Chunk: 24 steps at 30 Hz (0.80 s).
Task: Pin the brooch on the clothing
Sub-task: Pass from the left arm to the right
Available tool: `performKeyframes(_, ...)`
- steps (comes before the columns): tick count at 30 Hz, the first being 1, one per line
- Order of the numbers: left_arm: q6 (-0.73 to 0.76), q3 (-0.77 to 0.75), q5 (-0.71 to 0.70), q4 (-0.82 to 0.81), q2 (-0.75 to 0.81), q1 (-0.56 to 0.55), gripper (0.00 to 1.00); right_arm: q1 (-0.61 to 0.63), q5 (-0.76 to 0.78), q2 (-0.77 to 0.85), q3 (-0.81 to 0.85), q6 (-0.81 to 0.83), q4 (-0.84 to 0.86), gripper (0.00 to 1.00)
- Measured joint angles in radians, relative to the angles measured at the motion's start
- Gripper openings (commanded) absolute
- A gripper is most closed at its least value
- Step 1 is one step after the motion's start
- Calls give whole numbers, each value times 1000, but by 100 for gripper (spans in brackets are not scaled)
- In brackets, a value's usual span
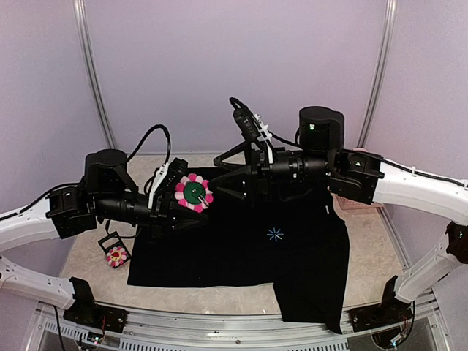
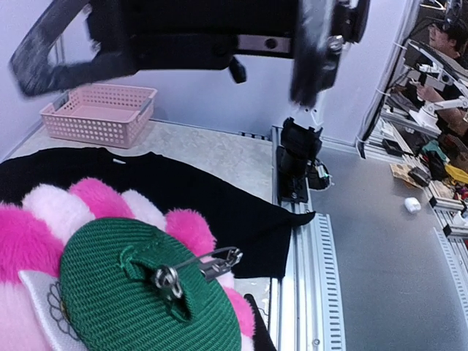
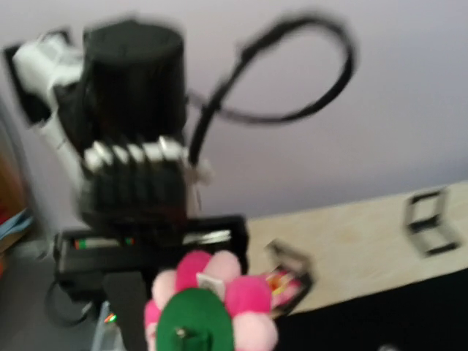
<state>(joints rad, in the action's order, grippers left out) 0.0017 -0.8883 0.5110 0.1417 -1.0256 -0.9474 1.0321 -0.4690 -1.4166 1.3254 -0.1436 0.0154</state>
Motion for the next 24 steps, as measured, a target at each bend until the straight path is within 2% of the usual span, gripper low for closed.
performKeyframes(7,43,-1,59,31,-7,-48,0,0,-157,-72,3,-39,-27,59)
performKeyframes(11,56,-5,65,35,-8,-53,0,0,-205,-73,3,-64,-18,48)
performKeyframes(14,60,-8,65,41,-11,-54,0,0,-233,-78,3,-82,-1,45)
performKeyframes(19,63,-18,65,47,-14,-55,0,0,-264,-99,2,-107,27,31)
performKeyframes(21,64,-18,65,49,-15,-55,0,0,-274,-109,2,-115,32,24)
performKeyframes(24,66,-18,64,50,-15,-55,0,0,-285,-121,1,-124,39,6)
